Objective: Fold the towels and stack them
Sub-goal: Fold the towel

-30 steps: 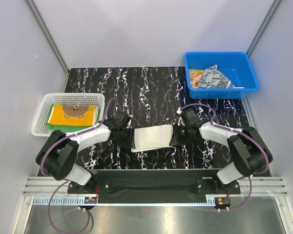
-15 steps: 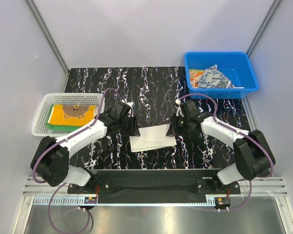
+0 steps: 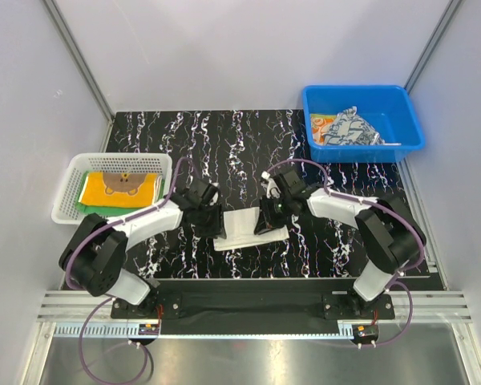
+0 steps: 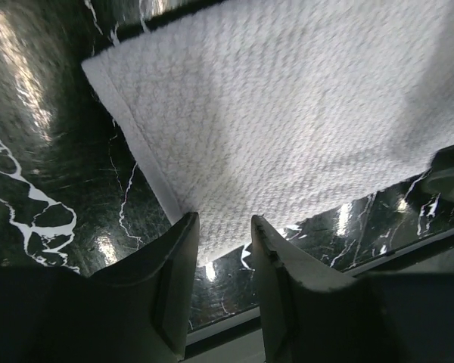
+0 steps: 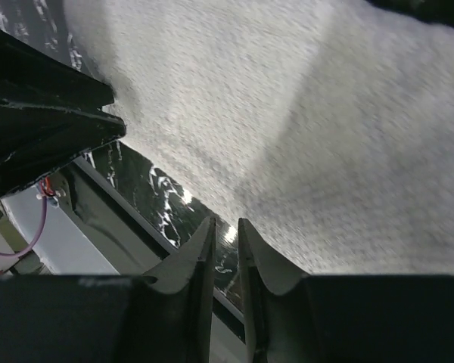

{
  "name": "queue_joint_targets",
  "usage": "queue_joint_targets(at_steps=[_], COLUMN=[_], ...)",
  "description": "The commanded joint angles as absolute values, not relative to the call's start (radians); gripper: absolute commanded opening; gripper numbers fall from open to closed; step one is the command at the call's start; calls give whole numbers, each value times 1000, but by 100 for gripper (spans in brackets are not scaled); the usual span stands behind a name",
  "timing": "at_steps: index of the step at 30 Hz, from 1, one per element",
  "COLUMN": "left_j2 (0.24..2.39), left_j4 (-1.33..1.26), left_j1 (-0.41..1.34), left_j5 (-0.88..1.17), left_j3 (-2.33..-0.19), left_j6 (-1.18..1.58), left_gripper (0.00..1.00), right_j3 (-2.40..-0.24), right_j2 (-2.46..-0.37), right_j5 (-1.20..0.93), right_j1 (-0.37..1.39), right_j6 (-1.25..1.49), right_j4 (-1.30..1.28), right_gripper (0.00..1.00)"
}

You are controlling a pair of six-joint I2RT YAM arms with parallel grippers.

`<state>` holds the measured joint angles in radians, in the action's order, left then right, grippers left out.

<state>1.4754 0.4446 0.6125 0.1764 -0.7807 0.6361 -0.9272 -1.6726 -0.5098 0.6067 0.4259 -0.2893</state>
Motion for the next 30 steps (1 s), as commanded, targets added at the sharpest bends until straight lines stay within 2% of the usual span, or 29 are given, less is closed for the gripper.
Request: queue_joint_targets(at_steps=[1,6,10,12,17,23,30], left_j2=[1428,1443,1492,1517,1594,1651,1678], left_j4=[517,561,468,440,426,449,483], left_j1=[614,571,496,477,479,476,474], left_j5=[106,71,132,186,155,74,12], left_j3=[-903,-945,-904,-902,-904,-905,-977], left_j6=[606,574,572,574,568,554,497], left_gripper=[40,43,43,43,42,38,39], right_j3=[-976,-927,-897,-913,-951,-1014,-1057], right_j2=[-1700,-1787,-1833,-1830,-1750,-1717,-1720], right_j5=[-591,-641,-640,-629,-574,-371,-132], right_j1=[632,650,652,652,652,621,580], right_j6=[443,457,442,431,408,353,278], right_j4=[-207,-121,-101,-123,-228,-354,-385], right_gripper=[24,24,23,23,24,24,20])
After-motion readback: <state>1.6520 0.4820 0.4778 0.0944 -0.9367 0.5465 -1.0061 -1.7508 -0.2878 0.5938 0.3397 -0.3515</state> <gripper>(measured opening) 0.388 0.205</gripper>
